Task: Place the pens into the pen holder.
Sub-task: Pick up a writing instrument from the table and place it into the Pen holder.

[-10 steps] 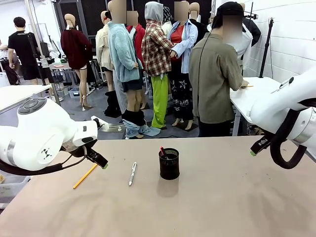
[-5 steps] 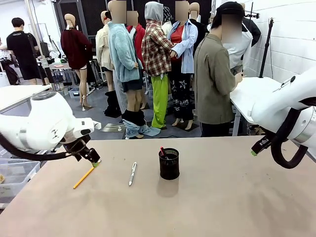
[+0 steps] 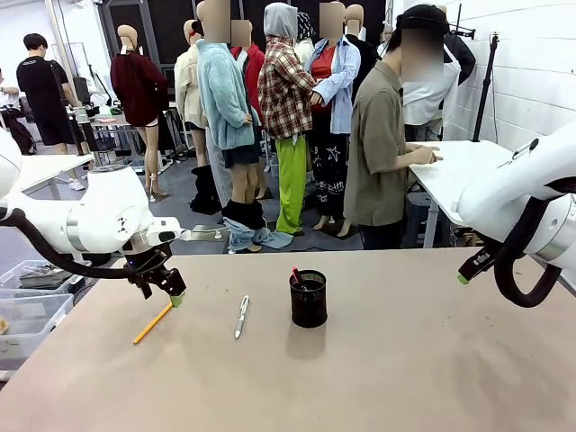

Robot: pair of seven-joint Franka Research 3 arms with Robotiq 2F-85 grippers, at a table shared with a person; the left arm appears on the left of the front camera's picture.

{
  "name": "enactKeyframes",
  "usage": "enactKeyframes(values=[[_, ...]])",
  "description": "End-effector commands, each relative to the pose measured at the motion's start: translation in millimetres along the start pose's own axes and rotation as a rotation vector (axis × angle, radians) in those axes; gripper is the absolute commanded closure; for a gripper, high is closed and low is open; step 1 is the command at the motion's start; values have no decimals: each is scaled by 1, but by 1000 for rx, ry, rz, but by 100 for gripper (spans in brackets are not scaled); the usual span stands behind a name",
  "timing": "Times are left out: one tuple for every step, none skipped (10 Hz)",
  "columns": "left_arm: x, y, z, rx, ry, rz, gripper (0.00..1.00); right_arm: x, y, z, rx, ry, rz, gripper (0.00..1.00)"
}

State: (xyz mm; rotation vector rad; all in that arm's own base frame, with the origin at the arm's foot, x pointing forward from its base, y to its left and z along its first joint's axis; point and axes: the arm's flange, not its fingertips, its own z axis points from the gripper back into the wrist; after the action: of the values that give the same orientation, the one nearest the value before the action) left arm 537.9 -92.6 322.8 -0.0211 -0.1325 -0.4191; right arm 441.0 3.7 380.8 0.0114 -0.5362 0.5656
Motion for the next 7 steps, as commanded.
enactKeyframes(values=[[7,1,-4,42,44,9,0,-3,-1,-1,3,-23,9,33],[7,0,-11,51,68,0,0,-3,-1,-1,3,-23,9,33],[7,-1,-18,47,80,-7,0,-3,-1,-1,3,-23,9,33],[7,-2,-23,45,86,-15,0,-3,-1,-1,3,-23,9,33],[6,-4,-26,46,83,-25,10,-3,-1,-1,3,-23,9,33],[5,-3,-27,53,85,-24,30,-3,-1,-1,3,-23,9,33],[3,-5,-26,51,89,-26,50,-3,-1,-1,3,-23,9,33]])
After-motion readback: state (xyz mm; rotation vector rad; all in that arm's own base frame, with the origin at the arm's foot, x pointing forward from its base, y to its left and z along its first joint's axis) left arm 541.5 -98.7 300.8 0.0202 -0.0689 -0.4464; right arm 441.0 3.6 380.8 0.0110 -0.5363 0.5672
